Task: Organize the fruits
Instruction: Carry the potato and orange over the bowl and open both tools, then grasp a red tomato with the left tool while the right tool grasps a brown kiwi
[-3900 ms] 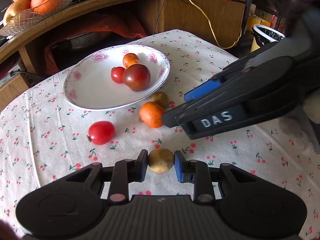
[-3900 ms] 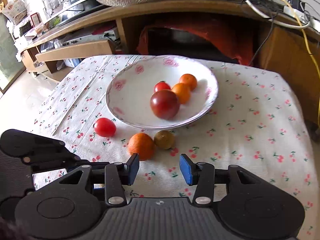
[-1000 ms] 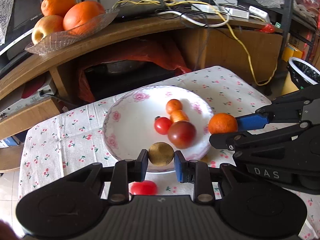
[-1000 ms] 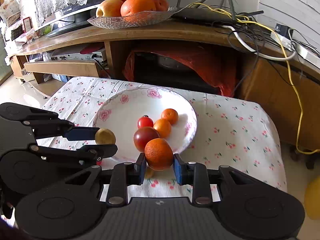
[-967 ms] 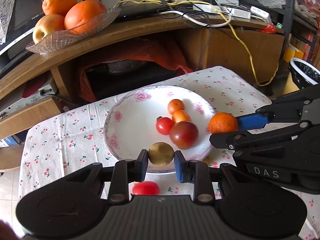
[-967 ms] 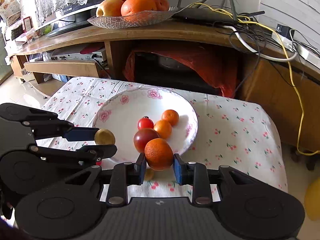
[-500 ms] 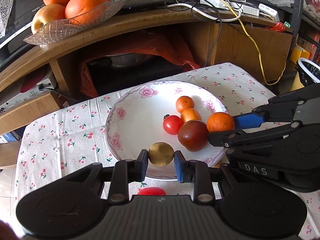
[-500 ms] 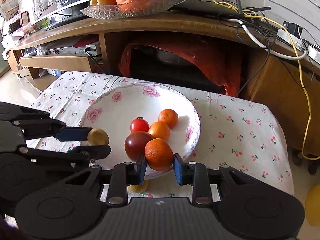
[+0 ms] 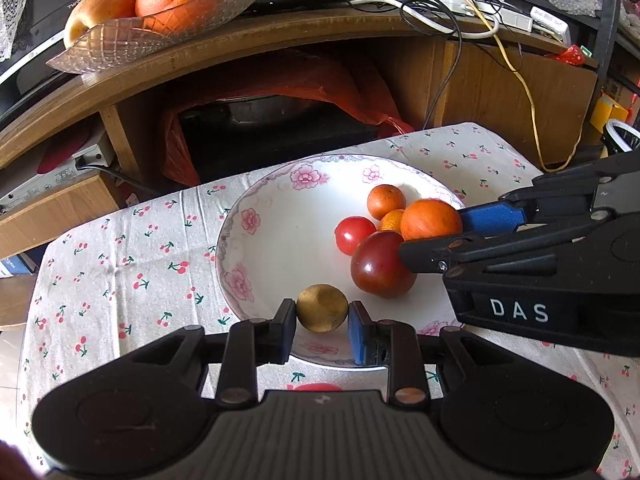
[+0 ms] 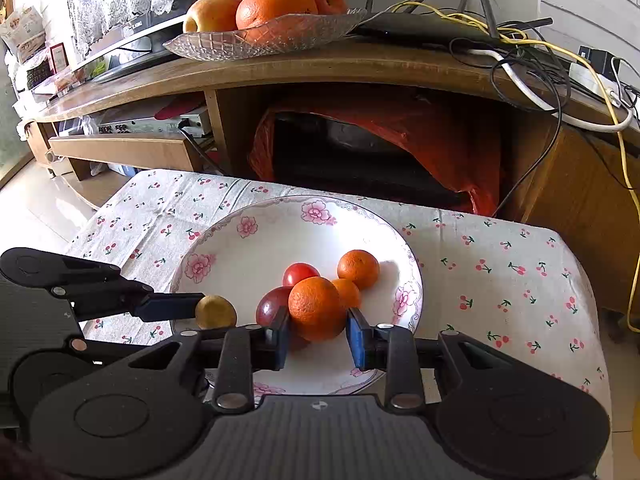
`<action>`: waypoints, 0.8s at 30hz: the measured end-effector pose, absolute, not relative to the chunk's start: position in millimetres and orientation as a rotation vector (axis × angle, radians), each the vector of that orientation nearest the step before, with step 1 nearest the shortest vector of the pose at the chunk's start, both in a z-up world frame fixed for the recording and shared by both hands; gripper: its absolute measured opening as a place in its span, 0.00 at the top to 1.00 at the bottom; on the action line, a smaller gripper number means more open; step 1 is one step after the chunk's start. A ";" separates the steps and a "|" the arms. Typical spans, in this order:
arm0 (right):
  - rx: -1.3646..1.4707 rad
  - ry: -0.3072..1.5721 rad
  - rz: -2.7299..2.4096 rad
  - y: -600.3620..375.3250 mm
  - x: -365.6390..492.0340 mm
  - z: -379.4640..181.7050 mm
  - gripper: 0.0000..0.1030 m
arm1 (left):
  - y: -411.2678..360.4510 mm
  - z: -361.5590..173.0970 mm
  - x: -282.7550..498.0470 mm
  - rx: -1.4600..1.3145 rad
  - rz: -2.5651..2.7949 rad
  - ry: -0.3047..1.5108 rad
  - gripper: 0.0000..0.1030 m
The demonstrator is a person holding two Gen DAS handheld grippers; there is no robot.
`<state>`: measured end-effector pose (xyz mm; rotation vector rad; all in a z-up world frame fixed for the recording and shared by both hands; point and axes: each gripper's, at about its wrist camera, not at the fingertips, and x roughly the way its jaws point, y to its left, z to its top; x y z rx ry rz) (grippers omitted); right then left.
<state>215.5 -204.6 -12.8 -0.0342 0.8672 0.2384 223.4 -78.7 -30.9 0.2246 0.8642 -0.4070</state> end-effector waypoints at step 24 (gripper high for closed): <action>0.060 0.809 0.176 -229.2 209.1 9.1 0.69 | -64.1 -10.6 218.8 0.176 -0.384 0.828 0.63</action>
